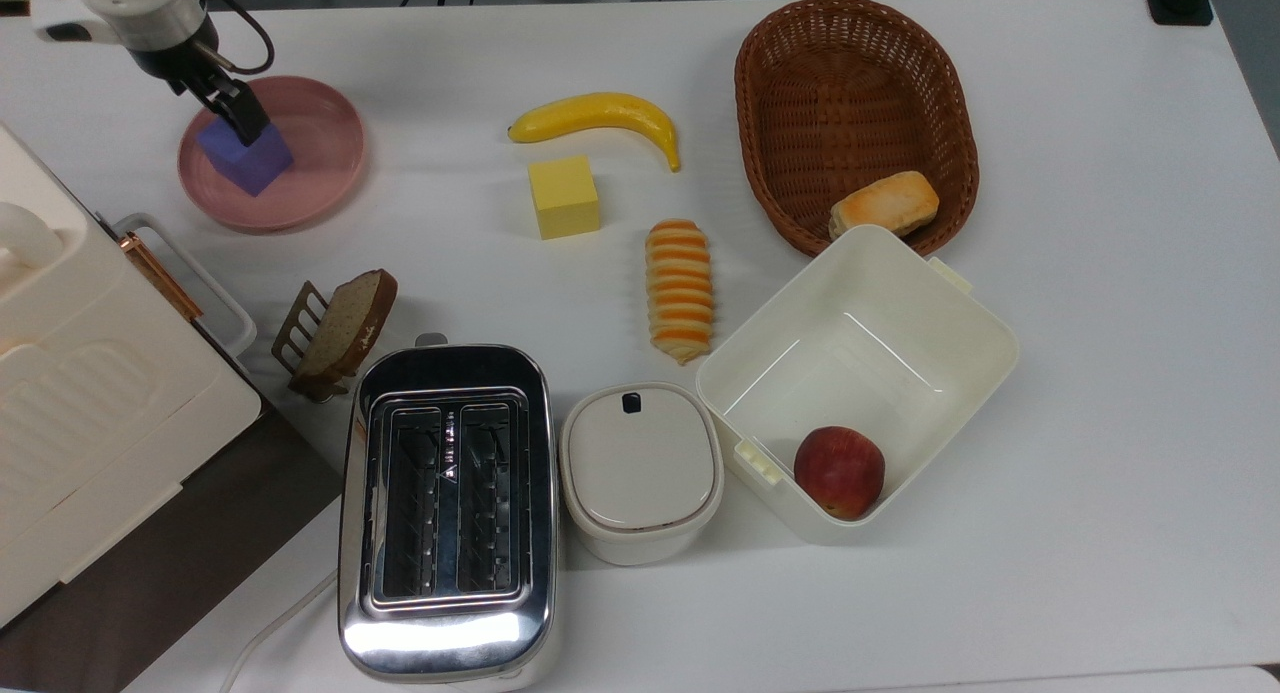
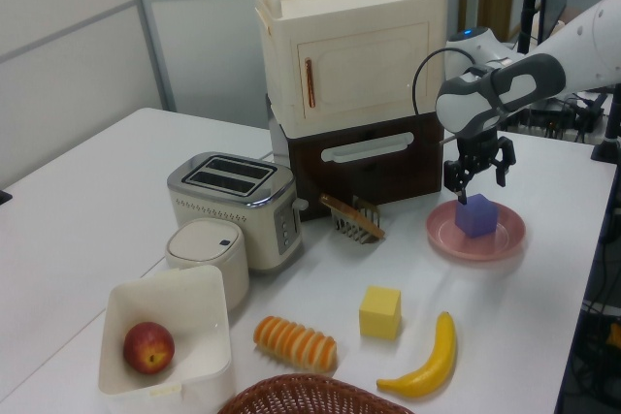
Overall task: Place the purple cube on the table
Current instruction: 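Lower the gripper around the purple cube and close it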
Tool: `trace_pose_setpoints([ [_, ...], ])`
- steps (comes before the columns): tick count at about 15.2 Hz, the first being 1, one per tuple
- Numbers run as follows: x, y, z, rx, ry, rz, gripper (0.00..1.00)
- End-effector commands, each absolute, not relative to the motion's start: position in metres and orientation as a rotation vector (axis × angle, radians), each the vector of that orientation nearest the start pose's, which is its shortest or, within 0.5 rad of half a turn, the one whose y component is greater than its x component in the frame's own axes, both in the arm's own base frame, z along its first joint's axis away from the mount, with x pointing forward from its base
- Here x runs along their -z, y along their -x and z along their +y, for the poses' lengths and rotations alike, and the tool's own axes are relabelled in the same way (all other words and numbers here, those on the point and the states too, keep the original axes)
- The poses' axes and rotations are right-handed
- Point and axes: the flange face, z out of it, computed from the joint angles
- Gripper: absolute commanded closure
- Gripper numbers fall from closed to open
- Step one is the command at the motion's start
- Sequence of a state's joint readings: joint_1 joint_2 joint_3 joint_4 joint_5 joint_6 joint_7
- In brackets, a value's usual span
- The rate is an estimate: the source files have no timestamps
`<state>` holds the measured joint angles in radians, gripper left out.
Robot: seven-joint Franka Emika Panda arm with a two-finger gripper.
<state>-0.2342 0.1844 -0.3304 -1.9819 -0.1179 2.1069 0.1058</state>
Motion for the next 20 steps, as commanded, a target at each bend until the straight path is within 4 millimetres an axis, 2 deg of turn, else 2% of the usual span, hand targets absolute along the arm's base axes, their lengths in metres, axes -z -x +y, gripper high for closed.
trace_pose_setpoints([
  [1, -0.371, -0.495, -0.306, -0.074, 3.165, 0.910, 0.00],
  [3, -0.362, -0.493, -0.302, -0.075, 3.165, 0.897, 0.00],
  [16, -0.353, -0.492, -0.299, -0.062, 3.169, 0.888, 0.00],
  [20, -0.344, -0.493, -0.299, -0.063, 3.175, 0.883, 0.00],
])
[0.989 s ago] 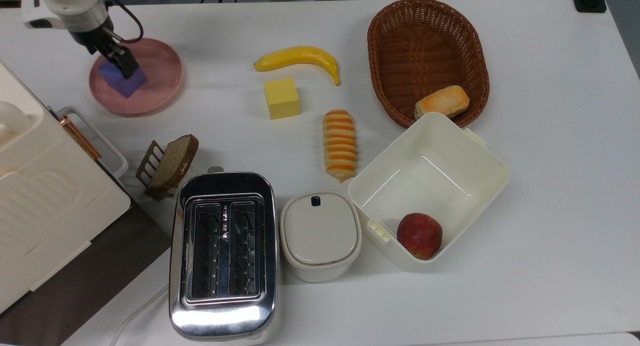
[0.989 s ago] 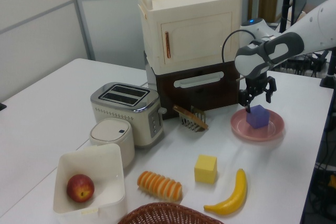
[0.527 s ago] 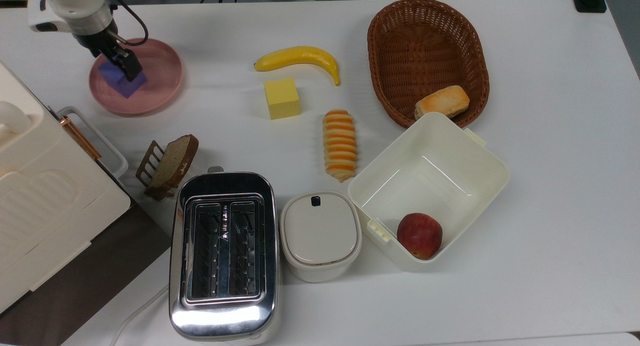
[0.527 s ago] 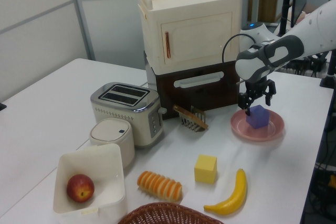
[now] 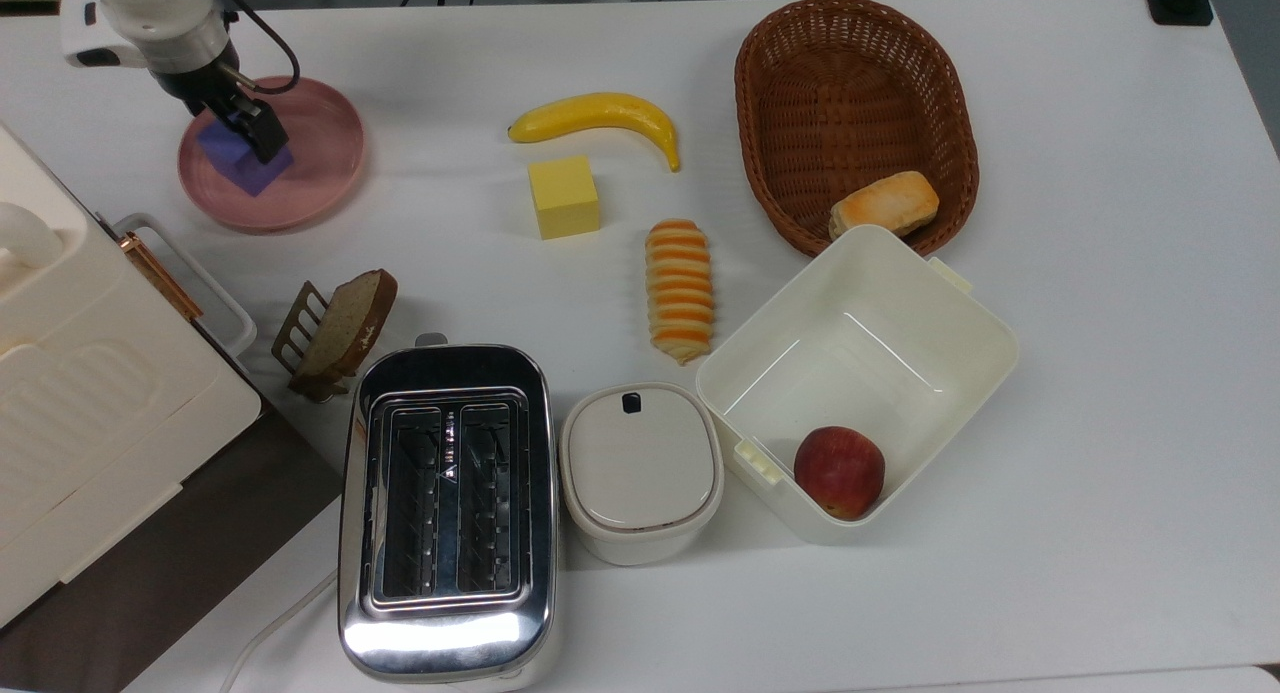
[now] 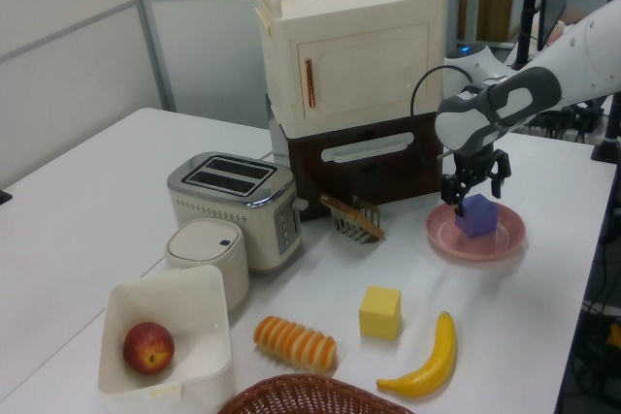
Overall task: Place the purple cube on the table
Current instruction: 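Lower the gripper around the purple cube and close it, then lift the purple cube off the plate and carry it toward the toaster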
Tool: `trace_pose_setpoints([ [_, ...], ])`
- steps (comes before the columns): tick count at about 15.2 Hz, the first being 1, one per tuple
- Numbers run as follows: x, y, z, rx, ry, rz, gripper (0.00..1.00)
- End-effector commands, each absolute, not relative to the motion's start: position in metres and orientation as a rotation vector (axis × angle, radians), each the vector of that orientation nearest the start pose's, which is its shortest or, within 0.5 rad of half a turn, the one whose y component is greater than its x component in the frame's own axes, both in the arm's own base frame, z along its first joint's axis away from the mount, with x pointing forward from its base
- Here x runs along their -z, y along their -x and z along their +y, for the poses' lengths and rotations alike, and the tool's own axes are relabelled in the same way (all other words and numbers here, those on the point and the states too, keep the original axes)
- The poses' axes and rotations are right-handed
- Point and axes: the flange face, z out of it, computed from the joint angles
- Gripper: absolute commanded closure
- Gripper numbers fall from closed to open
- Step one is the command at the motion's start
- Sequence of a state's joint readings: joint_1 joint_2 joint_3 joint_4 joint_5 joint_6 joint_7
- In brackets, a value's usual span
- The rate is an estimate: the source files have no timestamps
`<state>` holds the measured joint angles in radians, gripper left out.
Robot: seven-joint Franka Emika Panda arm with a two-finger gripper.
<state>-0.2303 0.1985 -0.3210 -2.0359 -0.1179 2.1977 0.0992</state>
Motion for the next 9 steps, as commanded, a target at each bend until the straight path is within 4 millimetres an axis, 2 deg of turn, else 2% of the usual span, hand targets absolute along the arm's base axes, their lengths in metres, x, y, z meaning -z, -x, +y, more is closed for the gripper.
trace_pose_setpoints([
  [1, -0.3401, -0.4941, -0.2986, -0.072, 3.175, 0.880, 0.00],
  [2, -0.3392, -0.4941, -0.2986, -0.076, 3.178, 0.878, 0.02],
  [3, -0.3385, -0.4942, -0.2987, -0.076, 3.180, 0.876, 0.17],
  [4, -0.3386, -0.4944, -0.2988, -0.074, 3.180, 0.876, 0.41],
  [5, -0.3370, -0.4948, -0.2982, -0.081, 3.188, 0.862, 0.58],
  [7, -0.3351, -0.4972, -0.2954, -0.086, 3.202, 0.805, 0.70],
  [9, -0.3351, -0.4972, -0.2954, -0.087, 3.204, 0.797, 0.73],
])
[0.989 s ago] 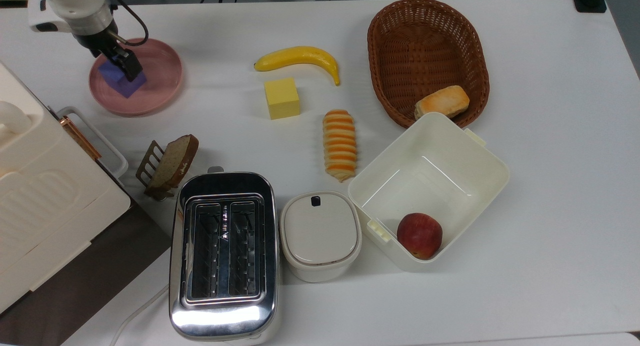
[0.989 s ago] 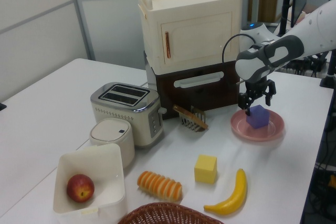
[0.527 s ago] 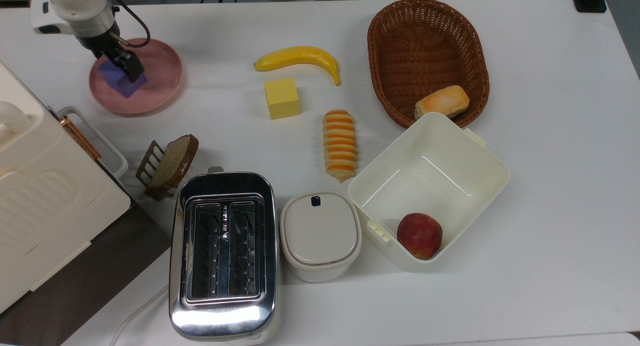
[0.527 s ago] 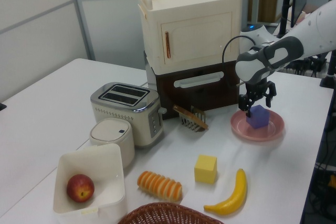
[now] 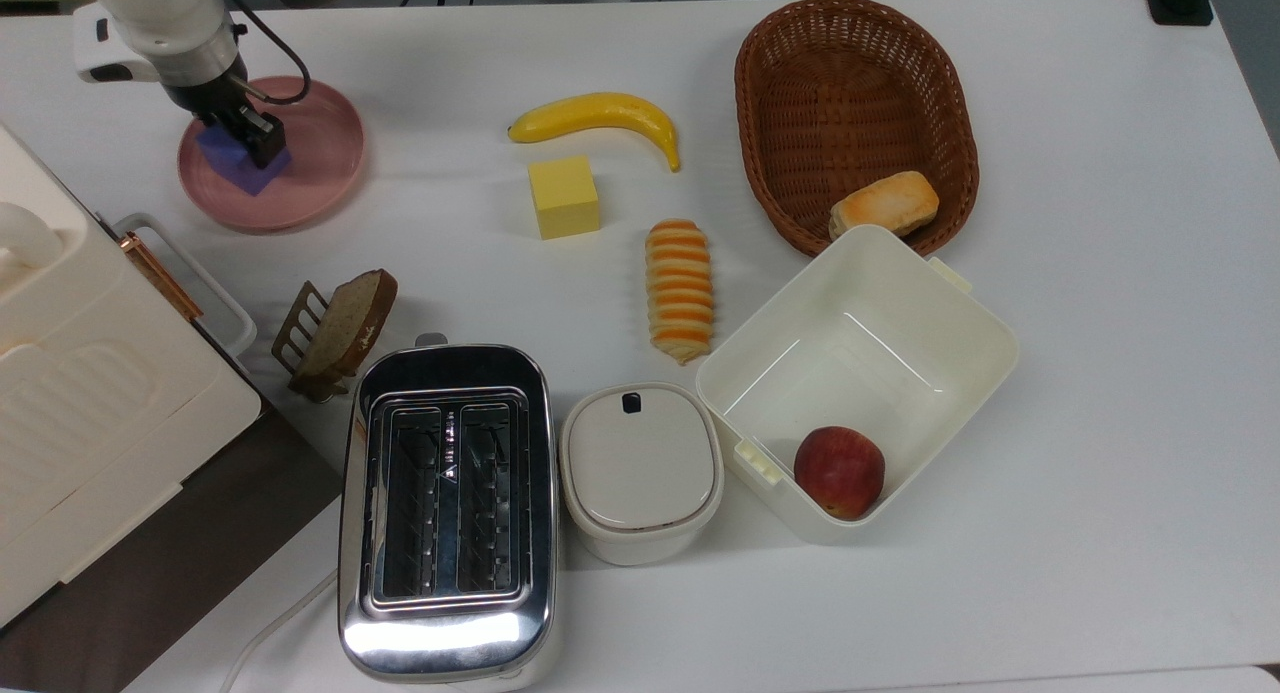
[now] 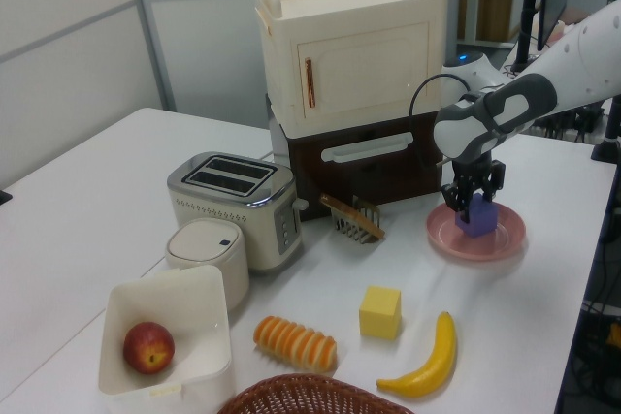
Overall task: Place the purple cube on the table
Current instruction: 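Lift the purple cube off the plate and carry it toward the toaster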
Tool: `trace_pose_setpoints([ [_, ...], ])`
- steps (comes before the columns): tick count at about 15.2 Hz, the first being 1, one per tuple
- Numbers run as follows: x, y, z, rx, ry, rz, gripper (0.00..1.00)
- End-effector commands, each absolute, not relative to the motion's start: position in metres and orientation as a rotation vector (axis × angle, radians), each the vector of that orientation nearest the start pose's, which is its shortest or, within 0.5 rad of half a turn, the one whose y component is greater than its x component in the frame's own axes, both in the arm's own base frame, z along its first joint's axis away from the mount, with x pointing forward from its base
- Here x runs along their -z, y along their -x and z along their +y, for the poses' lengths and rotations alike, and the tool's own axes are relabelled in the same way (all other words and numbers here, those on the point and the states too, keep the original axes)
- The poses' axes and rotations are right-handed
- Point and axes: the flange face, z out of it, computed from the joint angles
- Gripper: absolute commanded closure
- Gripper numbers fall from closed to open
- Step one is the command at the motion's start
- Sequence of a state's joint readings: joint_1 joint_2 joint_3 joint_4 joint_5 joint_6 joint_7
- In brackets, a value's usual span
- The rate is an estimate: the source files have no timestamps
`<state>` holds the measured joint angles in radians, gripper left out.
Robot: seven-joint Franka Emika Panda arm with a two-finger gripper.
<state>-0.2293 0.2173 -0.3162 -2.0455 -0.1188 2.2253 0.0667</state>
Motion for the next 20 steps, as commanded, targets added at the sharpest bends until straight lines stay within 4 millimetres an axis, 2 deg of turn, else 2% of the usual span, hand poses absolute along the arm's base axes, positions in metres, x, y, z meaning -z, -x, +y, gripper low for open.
trace_pose_setpoints([
  [1, -0.335, -0.497, -0.295, -0.087, 3.204, 0.797, 0.73],
  [3, -0.345, -0.497, -0.296, -0.074, 3.201, 0.805, 0.73],
  [6, -0.388, -0.490, -0.290, -0.023, 3.185, 0.812, 0.72],
  [7, -0.401, -0.490, -0.282, -0.018, 3.183, 0.793, 0.72],
  [9, -0.420, -0.498, -0.253, -0.004, 3.190, 0.716, 0.72],
  [11, -0.430, -0.511, -0.223, 0.012, 3.201, 0.648, 0.72],
  [14, -0.450, -0.535, -0.173, 0.074, 3.199, 0.654, 0.72],
  [17, -0.450, -0.549, -0.128, 0.087, 3.217, 0.544, 0.72],
  [20, -0.448, -0.558, -0.093, 0.095, 3.229, 0.442, 0.71],
])
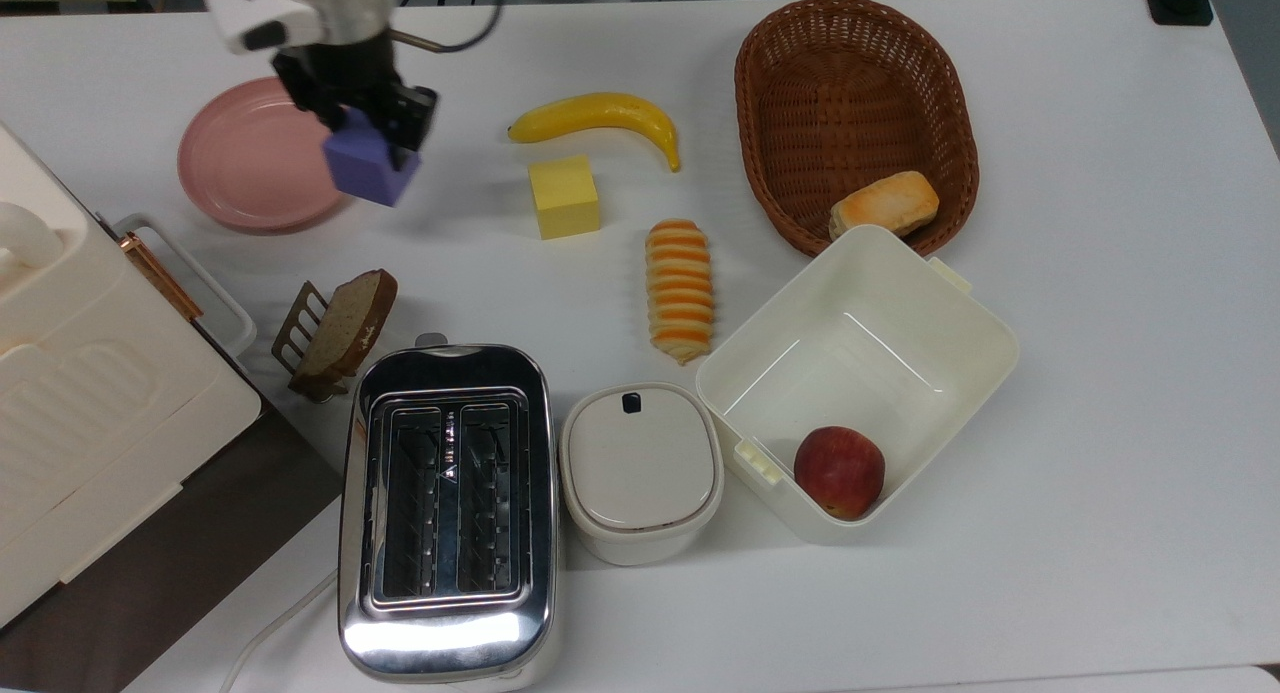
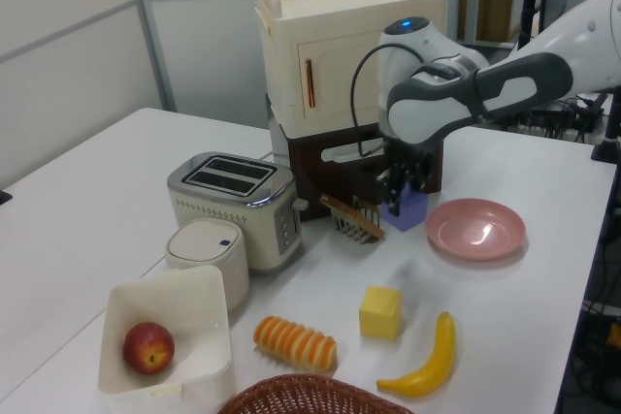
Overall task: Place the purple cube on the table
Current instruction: 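Lift the purple cube off the plate and carry it toward the toaster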
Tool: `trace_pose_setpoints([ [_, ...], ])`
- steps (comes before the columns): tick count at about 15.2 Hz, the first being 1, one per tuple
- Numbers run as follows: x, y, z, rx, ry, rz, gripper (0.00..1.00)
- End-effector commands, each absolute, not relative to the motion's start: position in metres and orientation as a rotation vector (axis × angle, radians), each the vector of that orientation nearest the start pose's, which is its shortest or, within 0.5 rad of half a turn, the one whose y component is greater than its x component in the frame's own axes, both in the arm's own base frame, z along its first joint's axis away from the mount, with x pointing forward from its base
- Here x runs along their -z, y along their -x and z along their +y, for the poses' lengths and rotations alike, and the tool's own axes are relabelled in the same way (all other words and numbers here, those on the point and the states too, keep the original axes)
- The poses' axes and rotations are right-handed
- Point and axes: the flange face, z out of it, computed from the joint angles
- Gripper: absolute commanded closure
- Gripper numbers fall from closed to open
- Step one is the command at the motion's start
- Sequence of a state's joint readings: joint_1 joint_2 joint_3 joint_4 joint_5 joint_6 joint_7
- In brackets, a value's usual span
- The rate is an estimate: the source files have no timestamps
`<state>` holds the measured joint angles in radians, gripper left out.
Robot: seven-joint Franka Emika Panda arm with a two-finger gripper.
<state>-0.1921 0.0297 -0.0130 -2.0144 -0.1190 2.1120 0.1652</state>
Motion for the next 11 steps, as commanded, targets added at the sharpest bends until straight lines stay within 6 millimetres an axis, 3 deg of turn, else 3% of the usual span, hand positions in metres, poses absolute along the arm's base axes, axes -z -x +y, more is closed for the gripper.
trace_pose_setpoints([
  [1, -0.449, -0.559, -0.089, 0.104, 3.230, 0.431, 0.71],
  [3, -0.453, -0.564, -0.088, 0.126, 3.228, 0.425, 0.69],
  [7, -0.440, -0.570, -0.087, 0.111, 3.228, 0.413, 0.68],
  [8, -0.439, -0.570, -0.087, 0.111, 3.228, 0.415, 0.56],
  [10, -0.438, -0.573, -0.088, 0.126, 3.227, 0.414, 0.00],
  [11, -0.436, -0.574, -0.088, 0.126, 3.226, 0.413, 0.00],
])
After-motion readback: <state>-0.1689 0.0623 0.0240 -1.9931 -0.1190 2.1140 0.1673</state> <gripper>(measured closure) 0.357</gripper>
